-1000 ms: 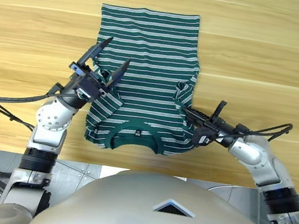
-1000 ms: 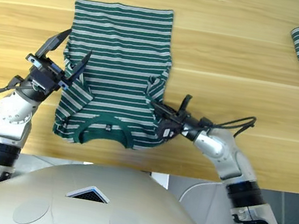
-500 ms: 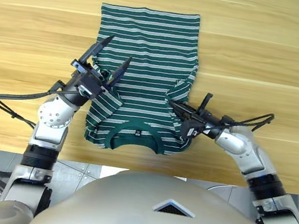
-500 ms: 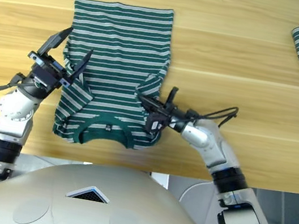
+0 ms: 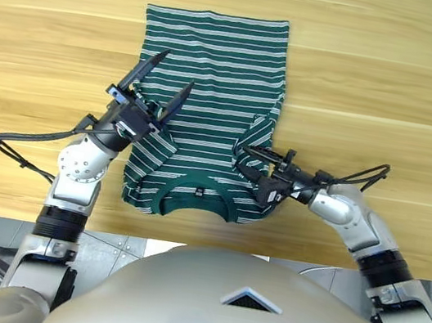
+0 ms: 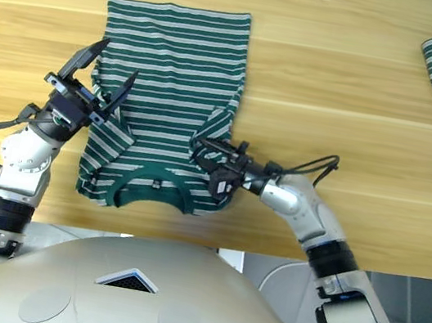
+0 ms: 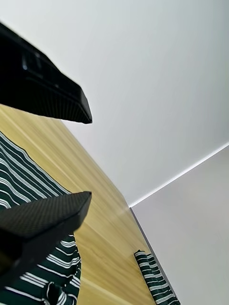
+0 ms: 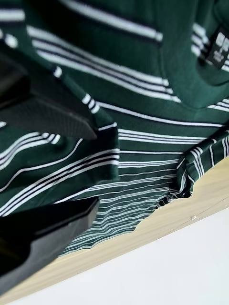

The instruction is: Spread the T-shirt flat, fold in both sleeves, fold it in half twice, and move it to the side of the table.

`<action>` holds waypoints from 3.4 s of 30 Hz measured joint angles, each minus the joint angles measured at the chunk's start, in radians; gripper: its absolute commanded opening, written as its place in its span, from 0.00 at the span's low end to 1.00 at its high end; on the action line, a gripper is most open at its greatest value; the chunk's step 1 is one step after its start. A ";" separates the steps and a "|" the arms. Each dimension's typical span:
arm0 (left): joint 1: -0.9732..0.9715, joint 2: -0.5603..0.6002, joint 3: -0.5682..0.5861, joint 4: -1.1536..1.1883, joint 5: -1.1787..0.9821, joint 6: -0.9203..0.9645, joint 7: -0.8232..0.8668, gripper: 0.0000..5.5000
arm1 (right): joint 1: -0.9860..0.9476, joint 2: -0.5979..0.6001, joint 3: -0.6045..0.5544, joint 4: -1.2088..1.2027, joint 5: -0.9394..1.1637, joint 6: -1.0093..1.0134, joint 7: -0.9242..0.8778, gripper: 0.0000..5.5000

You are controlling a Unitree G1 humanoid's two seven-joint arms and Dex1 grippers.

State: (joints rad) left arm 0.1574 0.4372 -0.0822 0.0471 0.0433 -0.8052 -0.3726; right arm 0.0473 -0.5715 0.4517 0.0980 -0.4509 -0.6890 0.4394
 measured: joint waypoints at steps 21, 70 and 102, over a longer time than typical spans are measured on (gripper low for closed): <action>-0.030 0.020 0.055 0.141 0.122 0.000 0.081 0.48 | 0.217 -0.121 -0.174 -0.101 0.170 0.035 0.025 0.41; -0.121 0.023 0.033 0.276 0.110 -0.025 0.083 0.48 | 0.101 -0.141 -0.168 -0.014 -0.043 -0.053 -0.067 0.41; -0.239 0.008 -0.012 0.390 0.108 -0.061 0.075 0.48 | 0.116 -0.201 -0.079 -0.101 0.000 -0.148 -0.001 0.41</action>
State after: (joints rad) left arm -0.0811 0.4454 -0.0946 0.4375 0.1511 -0.8659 -0.2978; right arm 0.1629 -0.7721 0.3729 -0.0025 -0.4508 -0.8370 0.4389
